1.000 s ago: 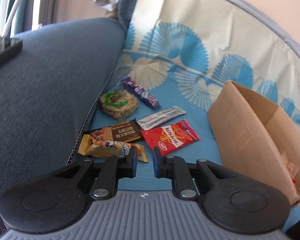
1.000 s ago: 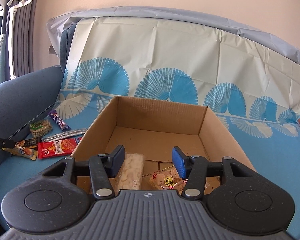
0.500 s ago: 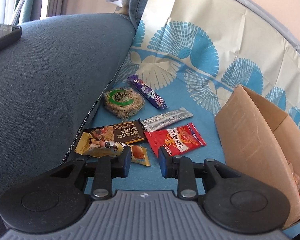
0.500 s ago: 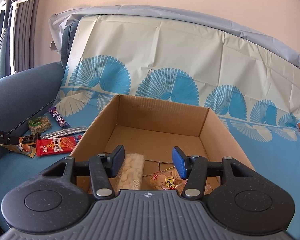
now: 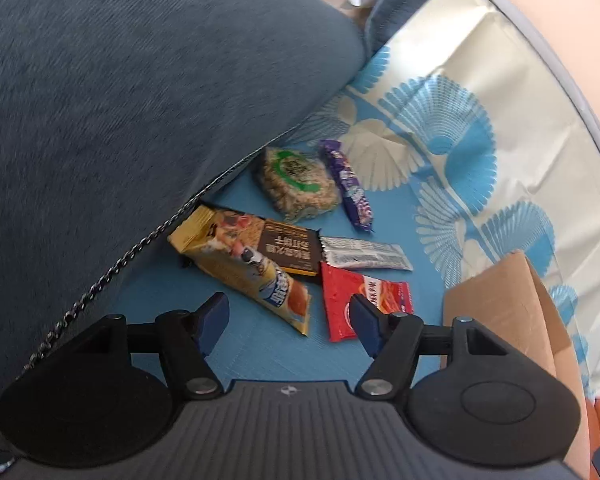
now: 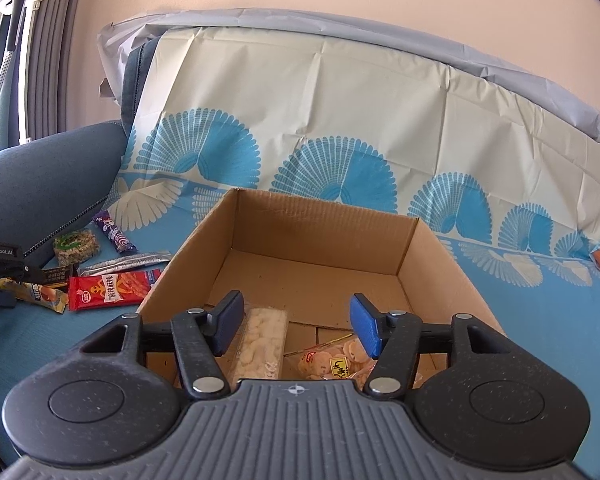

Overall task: Organize snacks
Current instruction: 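Move both tools back toward the remaining snacks, then grasp the red spicy-strip bag with the right tool while the left tool grasps the yellow snack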

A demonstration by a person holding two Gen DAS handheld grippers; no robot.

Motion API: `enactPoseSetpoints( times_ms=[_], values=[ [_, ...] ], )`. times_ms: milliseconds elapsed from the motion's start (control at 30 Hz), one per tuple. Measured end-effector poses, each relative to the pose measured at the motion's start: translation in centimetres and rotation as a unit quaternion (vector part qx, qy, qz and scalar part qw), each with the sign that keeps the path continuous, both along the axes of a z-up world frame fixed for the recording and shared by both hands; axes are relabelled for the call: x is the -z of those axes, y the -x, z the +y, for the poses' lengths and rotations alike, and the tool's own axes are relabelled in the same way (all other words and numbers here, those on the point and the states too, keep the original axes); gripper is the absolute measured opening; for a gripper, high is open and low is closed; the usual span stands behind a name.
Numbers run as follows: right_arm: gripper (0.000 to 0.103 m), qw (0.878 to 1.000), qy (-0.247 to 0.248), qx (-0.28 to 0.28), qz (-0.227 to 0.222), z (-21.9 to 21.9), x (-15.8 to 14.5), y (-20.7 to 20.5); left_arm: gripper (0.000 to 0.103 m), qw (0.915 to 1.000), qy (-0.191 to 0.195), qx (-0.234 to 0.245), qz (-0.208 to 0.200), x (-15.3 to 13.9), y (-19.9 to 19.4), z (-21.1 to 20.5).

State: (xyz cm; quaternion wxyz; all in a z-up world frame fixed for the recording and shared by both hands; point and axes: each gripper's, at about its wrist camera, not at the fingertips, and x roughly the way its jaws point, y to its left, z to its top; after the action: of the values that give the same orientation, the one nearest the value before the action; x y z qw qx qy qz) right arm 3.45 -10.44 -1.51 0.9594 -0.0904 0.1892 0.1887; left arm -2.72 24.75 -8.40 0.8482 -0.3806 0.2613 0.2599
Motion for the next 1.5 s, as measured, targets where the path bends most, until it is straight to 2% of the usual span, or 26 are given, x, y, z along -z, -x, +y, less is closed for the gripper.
enactPoseSetpoints(
  times_ms=[167,300,400,467,567,633,700,833,900,967,1033,1100,1167,1200,1333,1367,1500],
  values=[
    [0.061,1.000,-0.011,-0.003,-0.013,0.0,-0.1,0.3,0.071,0.9997,0.002,-0.023,-0.003,0.6,-0.2,0.2],
    [0.060,0.999,-0.021,-0.016,-0.026,0.3,-0.3,0.6,0.070,0.9983,0.020,-0.054,-0.005,1.5,0.0,1.0],
    [0.053,0.998,-0.028,-0.036,-0.031,0.7,-0.7,1.0,0.069,0.9978,0.012,-0.064,-0.009,1.7,0.1,1.0],
    [0.047,0.998,-0.039,-0.048,-0.025,1.1,-1.2,1.3,0.068,0.9974,0.008,-0.071,-0.011,1.8,0.1,1.0],
    [0.047,0.996,-0.065,-0.069,0.000,2.8,-2.6,1.3,0.064,0.9961,0.004,-0.087,-0.014,1.9,0.1,1.2],
    [0.048,0.992,-0.082,-0.094,0.019,5.1,-3.6,1.2,0.051,0.9951,-0.003,-0.098,-0.011,2.0,0.0,1.3],
    [0.048,0.989,-0.076,-0.122,0.032,8.2,-4.2,1.1,0.043,0.9944,-0.010,-0.105,-0.009,2.0,-0.2,1.3],
    [0.052,0.983,-0.073,-0.146,0.087,14.2,-3.2,-0.6,0.028,0.9933,-0.039,-0.109,0.001,1.8,-0.4,1.3],
    [0.057,0.981,-0.072,-0.130,0.123,16.8,-1.9,-2.2,0.025,0.9936,-0.044,-0.104,0.002,1.7,-0.4,1.3],
    [0.068,0.978,-0.079,-0.098,0.168,19.0,0.0,-4.4,0.024,0.9935,-0.050,-0.102,0.002,1.7,-0.4,1.5],
    [0.077,0.970,-0.085,-0.052,0.221,20.7,2.2,-6.7,0.024,0.9936,-0.048,-0.102,0.002,1.7,-0.4,1.6],
    [0.079,0.961,-0.090,-0.021,0.260,21.8,4.3,-8.6,0.024,0.9938,-0.049,-0.100,0.002,1.8,-0.5,1.5],
    [0.082,0.953,-0.079,0.009,0.291,22.9,6.4,-10.1,0.024,0.9941,-0.047,-0.098,0.003,1.8,-0.5,1.6],
    [0.088,0.950,-0.071,0.026,0.303,23.4,7.1,-10.7,0.024,0.9943,-0.047,-0.095,0.003,1.8,-0.5,1.6],
    [0.093,0.936,-0.072,0.081,0.333,24.6,9.0,-12.7,0.025,0.9948,-0.050,-0.089,0.005,1.8,-0.6,1.6],
    [0.099,0.938,-0.067,0.082,0.330,25.1,9.1,-12.8,0.025,0.9948,-0.051,-0.088,0.006,1.8,-0.6,1.6],
    [0.101,0.948,0.001,0.065,0.311,27.6,9.6,-13.2,0.027,0.9949,-0.052,-0.086,0.008,1.8,-0.7,1.6]
  ],
)
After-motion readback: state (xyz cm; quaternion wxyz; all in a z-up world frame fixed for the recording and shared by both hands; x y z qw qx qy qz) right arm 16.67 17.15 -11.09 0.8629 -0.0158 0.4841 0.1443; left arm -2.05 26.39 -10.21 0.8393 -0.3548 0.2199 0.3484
